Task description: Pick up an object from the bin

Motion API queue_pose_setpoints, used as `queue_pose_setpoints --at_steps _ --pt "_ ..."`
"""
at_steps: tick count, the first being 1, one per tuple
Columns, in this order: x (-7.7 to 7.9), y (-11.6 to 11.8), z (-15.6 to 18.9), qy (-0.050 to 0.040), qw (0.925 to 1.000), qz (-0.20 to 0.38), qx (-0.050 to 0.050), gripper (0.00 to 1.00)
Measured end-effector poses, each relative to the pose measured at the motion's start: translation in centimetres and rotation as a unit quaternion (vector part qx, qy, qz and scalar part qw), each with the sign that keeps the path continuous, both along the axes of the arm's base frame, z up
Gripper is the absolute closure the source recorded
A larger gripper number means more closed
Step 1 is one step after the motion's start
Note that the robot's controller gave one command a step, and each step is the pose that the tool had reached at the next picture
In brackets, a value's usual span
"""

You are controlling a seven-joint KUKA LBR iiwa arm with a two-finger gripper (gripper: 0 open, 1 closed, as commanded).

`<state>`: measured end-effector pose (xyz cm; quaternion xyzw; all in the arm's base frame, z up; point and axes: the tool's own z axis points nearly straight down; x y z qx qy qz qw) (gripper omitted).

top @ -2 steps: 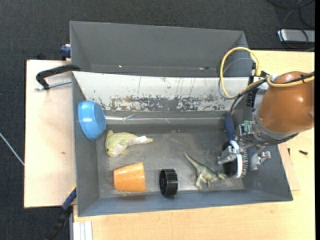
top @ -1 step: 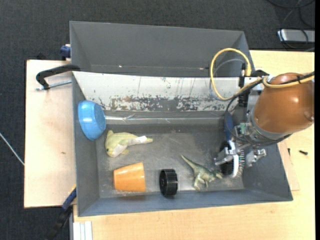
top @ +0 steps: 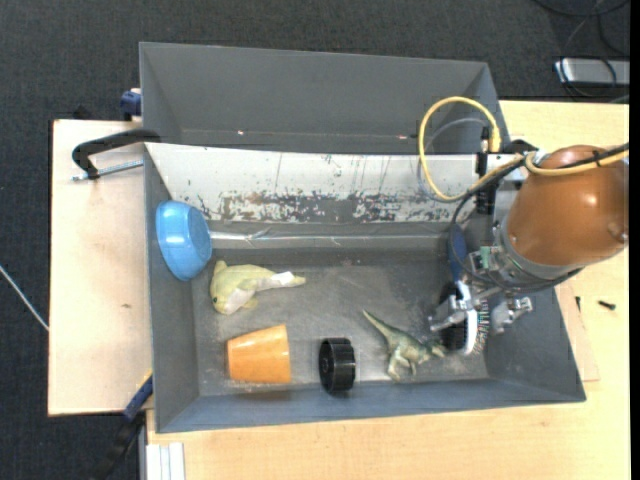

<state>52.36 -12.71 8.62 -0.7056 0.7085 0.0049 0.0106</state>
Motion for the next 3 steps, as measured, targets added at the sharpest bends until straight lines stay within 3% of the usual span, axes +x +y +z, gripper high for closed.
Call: queue_pose_setpoints --at_steps 1,2,3 --pt "-0.1 -0.8 -0.1 0.0013 1.0 -0.004 -0.006 1.0" --pt "-0.1 -0.7 0.6 0.0055 0.9999 -0.005 -0.009 1.0" --pt "0.0 -0.6 5.7 0.0004 0.9999 -0.007 -0.01 1.0"
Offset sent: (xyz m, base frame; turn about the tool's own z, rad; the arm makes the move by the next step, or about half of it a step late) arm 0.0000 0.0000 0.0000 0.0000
